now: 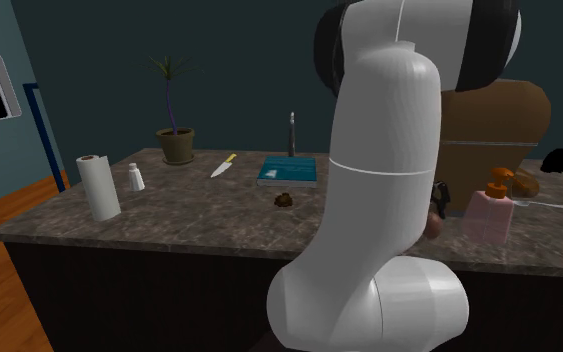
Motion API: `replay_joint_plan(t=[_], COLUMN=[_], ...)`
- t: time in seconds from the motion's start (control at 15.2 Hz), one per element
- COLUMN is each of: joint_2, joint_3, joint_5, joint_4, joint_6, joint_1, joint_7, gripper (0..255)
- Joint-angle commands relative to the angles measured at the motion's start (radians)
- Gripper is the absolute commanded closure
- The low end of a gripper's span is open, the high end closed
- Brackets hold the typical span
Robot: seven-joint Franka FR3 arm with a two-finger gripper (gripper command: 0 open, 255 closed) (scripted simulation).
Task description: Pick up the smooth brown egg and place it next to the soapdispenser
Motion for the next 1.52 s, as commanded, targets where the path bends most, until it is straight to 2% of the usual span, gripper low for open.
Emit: replay_joint_plan(t=[0.0,0.53,0.59,0.92,1.19,1.45], joint_2=[0.026,0.028,0.028,0.028,-0.047,-0.047], joint_3=[-0.001,-0.002,-0.002,-0.002,0.021,0.021], joint_5=[0.005,0.006,0.006,0.006,0.006,0.006], joint_4=[-0.013,-0.014,-0.013,-0.014,0.037,0.037], joint_6=[0.027,0.03,0.029,0.03,-0.104,-0.104], joint_1=[-0.004,-0.003,-0.003,-0.003,0.03,0.03], joint_7=[0.004,0.004,0.004,0.004,0.01,0.01], gripper=[255,255,0,0,0,0])
